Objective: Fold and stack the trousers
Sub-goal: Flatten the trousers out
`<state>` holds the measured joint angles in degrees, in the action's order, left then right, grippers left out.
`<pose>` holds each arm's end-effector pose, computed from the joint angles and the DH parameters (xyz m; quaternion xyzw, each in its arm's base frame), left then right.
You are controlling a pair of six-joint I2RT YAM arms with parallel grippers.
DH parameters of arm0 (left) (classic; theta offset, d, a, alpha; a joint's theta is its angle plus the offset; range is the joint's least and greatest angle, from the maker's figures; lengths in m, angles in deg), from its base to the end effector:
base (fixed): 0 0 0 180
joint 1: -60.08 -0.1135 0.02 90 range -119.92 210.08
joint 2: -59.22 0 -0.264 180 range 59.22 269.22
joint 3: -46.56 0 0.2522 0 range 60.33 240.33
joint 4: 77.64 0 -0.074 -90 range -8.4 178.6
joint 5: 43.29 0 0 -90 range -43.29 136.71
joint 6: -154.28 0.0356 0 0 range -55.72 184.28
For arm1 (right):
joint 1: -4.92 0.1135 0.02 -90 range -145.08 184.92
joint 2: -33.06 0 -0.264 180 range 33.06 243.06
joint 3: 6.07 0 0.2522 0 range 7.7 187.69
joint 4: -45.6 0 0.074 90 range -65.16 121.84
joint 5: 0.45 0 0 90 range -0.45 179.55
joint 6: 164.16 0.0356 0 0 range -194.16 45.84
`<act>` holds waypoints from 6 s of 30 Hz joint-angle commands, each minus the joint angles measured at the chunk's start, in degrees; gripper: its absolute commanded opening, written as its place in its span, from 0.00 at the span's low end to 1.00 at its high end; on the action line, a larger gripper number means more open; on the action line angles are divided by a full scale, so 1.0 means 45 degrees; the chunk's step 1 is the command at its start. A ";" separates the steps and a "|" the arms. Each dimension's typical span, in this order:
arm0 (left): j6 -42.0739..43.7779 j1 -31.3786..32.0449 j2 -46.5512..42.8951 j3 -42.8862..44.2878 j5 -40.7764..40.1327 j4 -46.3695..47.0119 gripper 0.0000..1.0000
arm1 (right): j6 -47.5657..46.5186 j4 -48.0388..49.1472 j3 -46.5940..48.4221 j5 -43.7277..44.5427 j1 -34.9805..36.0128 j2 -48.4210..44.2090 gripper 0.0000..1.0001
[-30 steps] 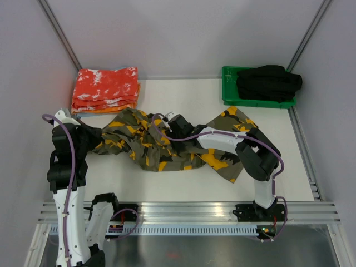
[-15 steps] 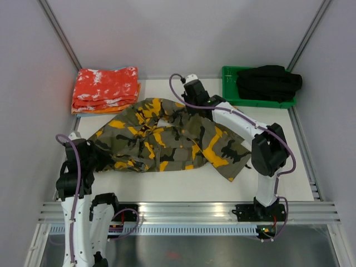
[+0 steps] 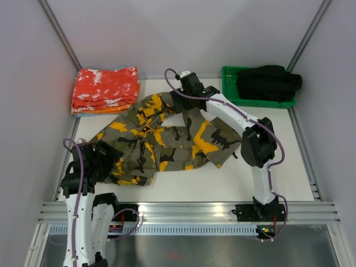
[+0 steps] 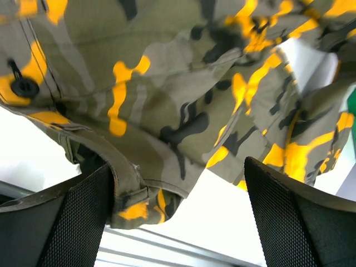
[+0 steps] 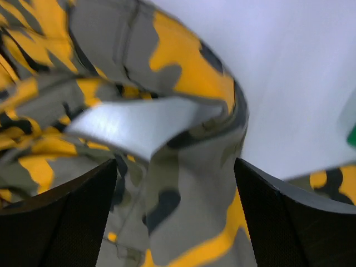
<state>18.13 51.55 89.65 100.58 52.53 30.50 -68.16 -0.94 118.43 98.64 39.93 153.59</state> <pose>0.0958 0.0107 0.2665 -0.4125 0.8373 -0.1596 0.3214 0.4014 0.2743 0.2845 -0.1977 0.8916 0.0725 0.4009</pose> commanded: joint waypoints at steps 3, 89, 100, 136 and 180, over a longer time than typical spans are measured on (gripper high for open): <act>0.1289 0.0002 0.0637 0.2846 -0.1098 0.0763 1.00 | 0.1379 -0.0628 -0.3392 0.0014 -0.1213 -0.3888 0.98; 0.1799 1.4436 1.8643 0.9471 -0.2995 0.9399 0.86 | 0.3644 0.2319 -0.7069 -0.4499 -0.8479 -0.6231 0.96; 0.2385 1.5723 1.8707 0.9262 -0.1491 0.9162 0.02 | 0.5912 0.3806 -1.3355 -0.3522 -0.8911 -0.8953 0.97; -0.0389 1.7151 1.2027 0.3107 -0.3364 0.7855 0.02 | 0.4898 0.5330 -1.6582 -0.2743 -0.7838 -0.7218 0.64; 0.0237 1.6858 1.0794 0.2657 -0.3854 0.7561 0.02 | 0.8139 0.5503 -1.8925 -0.3248 -0.7954 -1.0634 0.72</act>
<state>19.12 127.91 139.20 113.23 35.81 64.29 -33.03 21.86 34.50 85.19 4.25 102.23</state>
